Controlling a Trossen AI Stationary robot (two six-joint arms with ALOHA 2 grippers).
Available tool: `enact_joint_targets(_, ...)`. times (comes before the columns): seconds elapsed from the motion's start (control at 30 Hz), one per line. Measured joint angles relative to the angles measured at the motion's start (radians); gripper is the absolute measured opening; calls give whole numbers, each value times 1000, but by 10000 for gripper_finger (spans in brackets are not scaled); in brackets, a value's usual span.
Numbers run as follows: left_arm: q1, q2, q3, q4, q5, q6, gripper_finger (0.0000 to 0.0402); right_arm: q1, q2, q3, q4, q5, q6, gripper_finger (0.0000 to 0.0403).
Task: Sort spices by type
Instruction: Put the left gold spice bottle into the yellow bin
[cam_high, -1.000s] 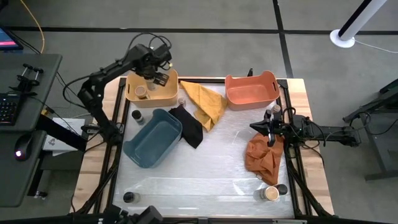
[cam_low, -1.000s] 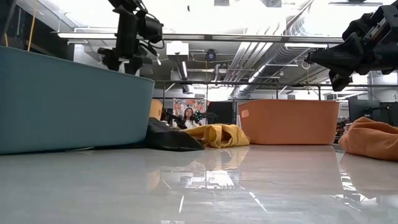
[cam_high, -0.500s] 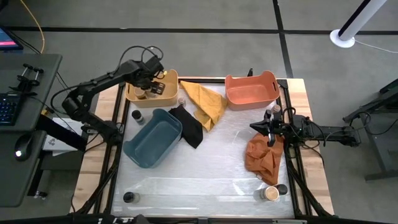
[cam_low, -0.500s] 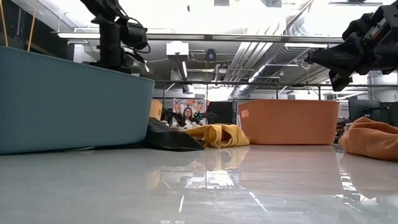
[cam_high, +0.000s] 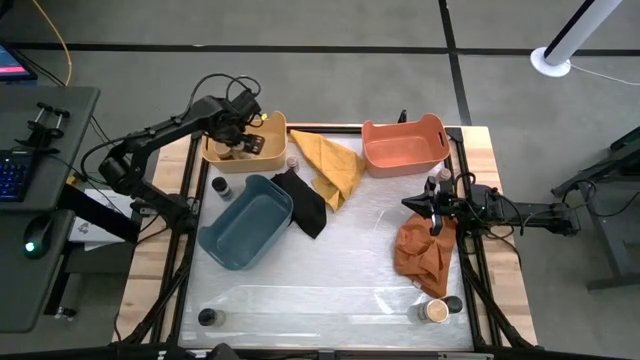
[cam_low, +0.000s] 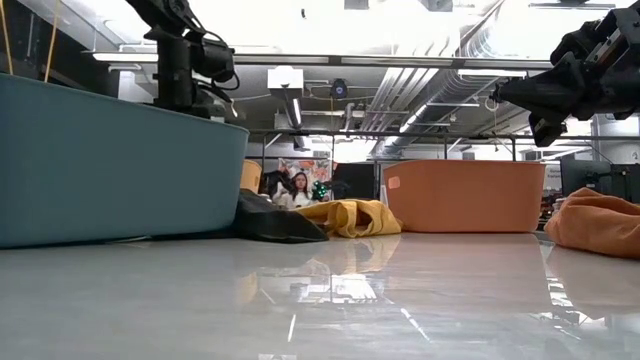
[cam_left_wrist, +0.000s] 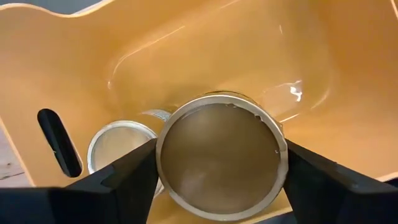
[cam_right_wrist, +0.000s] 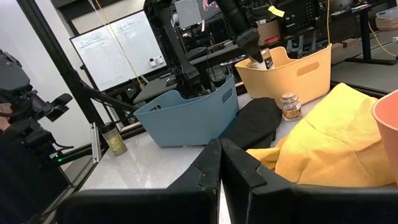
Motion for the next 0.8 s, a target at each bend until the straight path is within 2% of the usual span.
enact_joint_targets(0.27, -1, -4, -83, 12, -13, -5, 284, 0, 0, 0, 0, 0, 0, 3)
enact_joint_targets(0.8, 0, -1, -90, 75, -13, 19, 293, 0, 0, 0, 0, 0, 0, 3)
